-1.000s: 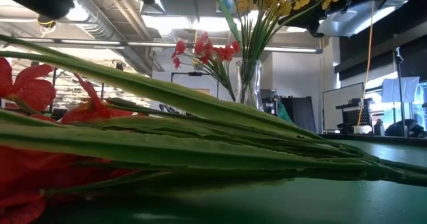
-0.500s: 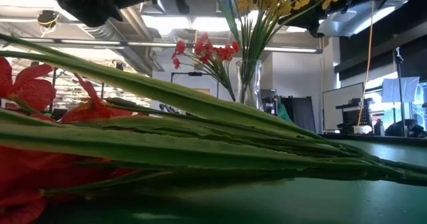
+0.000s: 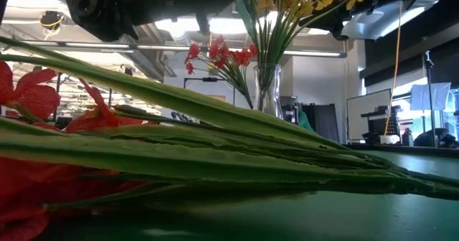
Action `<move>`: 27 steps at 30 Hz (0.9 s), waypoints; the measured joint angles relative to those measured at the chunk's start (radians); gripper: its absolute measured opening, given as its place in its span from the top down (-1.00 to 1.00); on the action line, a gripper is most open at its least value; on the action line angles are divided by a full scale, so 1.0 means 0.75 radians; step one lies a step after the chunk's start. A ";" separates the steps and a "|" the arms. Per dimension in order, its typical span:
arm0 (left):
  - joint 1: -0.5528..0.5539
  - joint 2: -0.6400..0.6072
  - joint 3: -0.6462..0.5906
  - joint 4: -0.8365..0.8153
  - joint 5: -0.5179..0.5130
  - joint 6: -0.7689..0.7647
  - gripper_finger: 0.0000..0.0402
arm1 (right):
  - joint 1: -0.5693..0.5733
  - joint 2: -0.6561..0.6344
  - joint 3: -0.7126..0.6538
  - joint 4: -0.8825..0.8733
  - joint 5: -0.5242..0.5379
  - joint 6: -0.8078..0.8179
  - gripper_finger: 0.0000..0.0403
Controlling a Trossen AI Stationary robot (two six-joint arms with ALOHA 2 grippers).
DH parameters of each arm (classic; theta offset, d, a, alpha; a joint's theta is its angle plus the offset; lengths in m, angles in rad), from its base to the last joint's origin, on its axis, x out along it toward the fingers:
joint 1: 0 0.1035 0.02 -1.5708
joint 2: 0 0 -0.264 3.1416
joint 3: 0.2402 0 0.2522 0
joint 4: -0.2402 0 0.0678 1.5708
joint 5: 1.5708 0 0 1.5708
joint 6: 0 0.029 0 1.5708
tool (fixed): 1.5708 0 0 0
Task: Sort flowers into vase by color
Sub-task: Put the yellow flowers into the transparent vase
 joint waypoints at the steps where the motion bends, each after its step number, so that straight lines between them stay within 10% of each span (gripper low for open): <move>1: 0.002 0.000 0.000 -0.004 0.000 0.011 1.00 | 0.000 0.000 0.000 0.000 0.000 0.000 -0.06; 27: -0.019 -0.001 0.001 -0.229 -0.018 -0.039 0.59 | 0.000 0.000 0.000 0.001 0.001 0.000 -0.06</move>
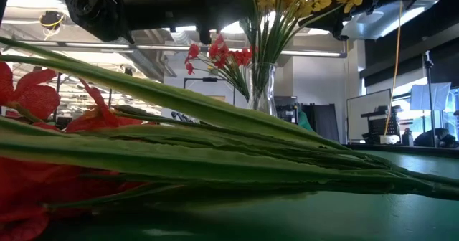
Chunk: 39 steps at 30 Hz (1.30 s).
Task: Sort flowers into vase by color
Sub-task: Put the yellow flowers into the transparent vase, then put the bottom red tulip into the violet vase
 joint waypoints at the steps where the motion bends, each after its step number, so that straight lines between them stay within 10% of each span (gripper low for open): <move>1: -0.003 -0.002 0.000 -0.017 0.000 0.000 0.56 | 0.000 0.000 0.000 0.000 0.000 0.000 -0.06; 21: -0.048 -0.268 0.003 -0.597 -0.148 -0.003 -0.17 | 0.000 0.001 0.000 -0.009 0.000 0.000 -0.06; 39: -0.199 -0.766 0.004 -1.818 -0.389 -0.484 -0.21 | -0.001 0.001 0.001 -0.019 0.000 -0.004 -0.06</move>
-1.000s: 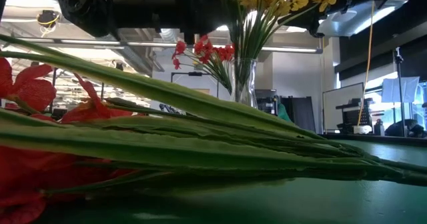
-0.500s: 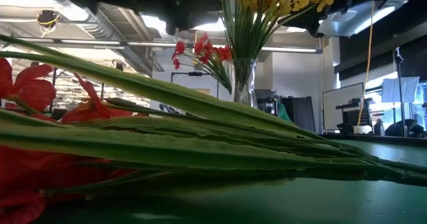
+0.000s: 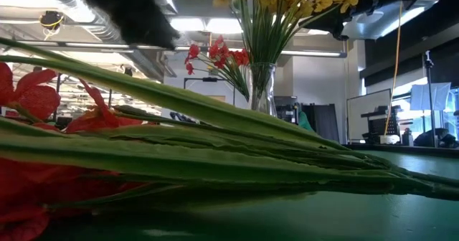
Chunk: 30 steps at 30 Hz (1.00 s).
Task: Sort flowers into vase by color
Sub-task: Put the bottom red tulip into the violet vase
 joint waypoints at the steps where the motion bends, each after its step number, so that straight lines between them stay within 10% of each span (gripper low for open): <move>1: -0.013 -0.005 0.000 -0.059 0.036 -0.044 -0.21 | 0.000 0.000 0.000 -0.003 0.000 0.000 -0.06; 8: -0.024 -0.007 0.000 -0.452 -0.053 -0.600 -0.18 | 0.000 0.000 0.000 -0.002 0.000 -0.004 -0.06; 16: -0.129 -0.006 0.000 -0.552 0.425 -0.912 -0.17 | 0.000 0.000 0.000 -0.019 -0.013 0.001 -0.06; 30: -0.553 -0.003 0.038 -0.715 0.582 -1.415 -0.17 | 0.000 0.000 0.000 -0.022 -0.013 0.003 -0.06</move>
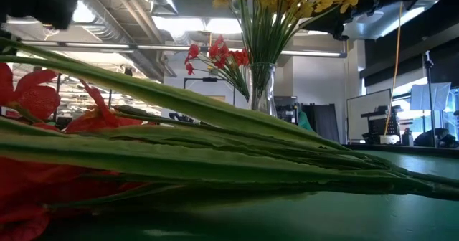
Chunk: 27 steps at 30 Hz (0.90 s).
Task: Sort flowers into vase by color
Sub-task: Put the bottom red tulip into the violet vase
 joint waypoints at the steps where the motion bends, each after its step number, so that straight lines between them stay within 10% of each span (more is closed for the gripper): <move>1: -0.036 0.000 0.008 0.015 0.000 0.018 -0.17 | 0.000 0.000 0.000 0.000 0.000 0.000 -0.06; 11: -0.300 0.228 0.025 0.100 -0.032 0.333 -0.17 | 0.000 0.000 0.000 0.000 0.001 0.003 -0.06; 27: -0.332 0.560 0.025 0.059 0.095 0.541 -0.14 | 0.000 0.000 0.000 0.001 0.005 0.037 -0.06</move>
